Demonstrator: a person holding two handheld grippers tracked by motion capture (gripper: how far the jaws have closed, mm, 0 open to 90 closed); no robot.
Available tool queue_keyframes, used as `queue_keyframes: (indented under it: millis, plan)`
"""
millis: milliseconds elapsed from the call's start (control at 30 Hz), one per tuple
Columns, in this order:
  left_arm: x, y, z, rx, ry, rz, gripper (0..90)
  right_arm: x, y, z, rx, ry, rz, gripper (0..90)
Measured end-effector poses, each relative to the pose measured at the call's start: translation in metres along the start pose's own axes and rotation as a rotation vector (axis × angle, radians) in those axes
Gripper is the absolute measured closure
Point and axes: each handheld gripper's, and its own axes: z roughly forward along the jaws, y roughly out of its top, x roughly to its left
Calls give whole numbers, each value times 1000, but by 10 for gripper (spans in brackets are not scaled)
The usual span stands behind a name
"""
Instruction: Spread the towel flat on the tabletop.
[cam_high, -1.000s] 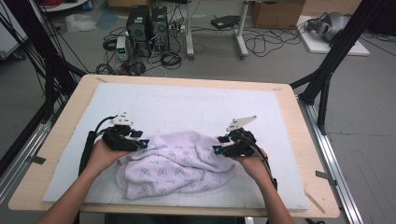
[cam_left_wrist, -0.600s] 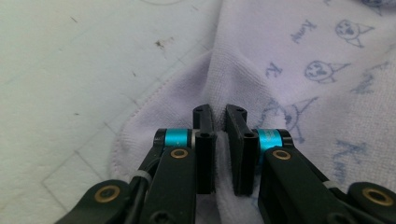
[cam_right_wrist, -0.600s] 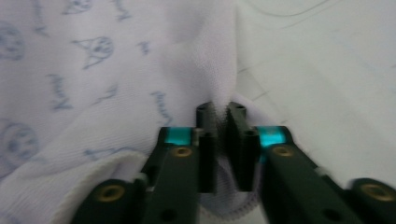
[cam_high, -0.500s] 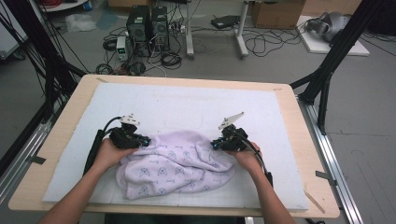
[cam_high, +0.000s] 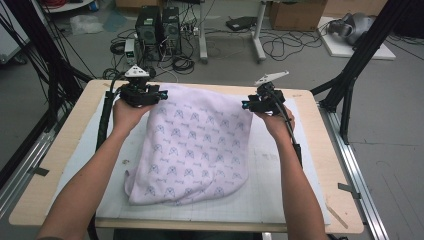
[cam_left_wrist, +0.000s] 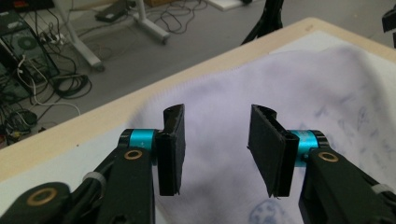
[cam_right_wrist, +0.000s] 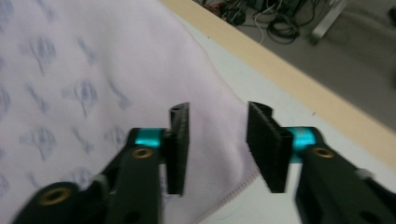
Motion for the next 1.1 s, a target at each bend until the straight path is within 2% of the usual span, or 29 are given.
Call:
queue_keyframes:
  millis: [33,200,300,400,467,533,567,600,667,733,833,867,900,933,967,1033,1100]
  plan:
    - [-1,-6,1,18,-8,9,511,1,-5,3,8,20,14,557]
    - [-5,-46,1,98,-53,-6,449,25,-37,11,22,69,-33,530]
    - [-11,-67,-8,114,-85,8,443,40,-52,8,15,112,-34,503]
    - [-20,-84,-19,130,-111,44,435,57,-69,0,5,157,-59,488]
    - [-26,-95,-28,118,-135,47,431,67,-77,-6,-8,187,-68,483]
    - [-31,-106,-34,123,-165,39,428,77,-86,-12,-29,207,-77,473]
    - [-34,-111,-37,131,-178,47,428,82,-91,-15,-27,224,-74,464]
    - [-36,-116,-38,139,-191,48,428,87,-96,-17,-22,240,-71,454]
    - [-41,-124,-39,148,-214,49,427,95,-103,-17,34,287,-64,425]
    - [-44,-132,-36,162,-238,38,430,106,-114,-17,17,314,-80,429]
    - [-45,-138,-26,212,-257,25,438,119,-127,-9,73,343,-105,417]
    - [-45,-139,-24,216,-264,27,461,122,-130,-6,85,350,-112,424]
    - [-46,-139,-22,219,-273,35,530,124,-133,-3,100,352,-121,442]
    - [-48,-139,-20,227,-263,51,622,126,-135,0,113,351,-134,473]
    - [-50,-140,-17,246,-254,72,676,129,-136,3,133,358,-139,503]
    - [-54,-141,-13,264,-259,103,826,131,-138,5,111,341,-167,619]
    - [-55,-141,-11,261,-251,109,894,131,-137,5,111,330,-204,753]
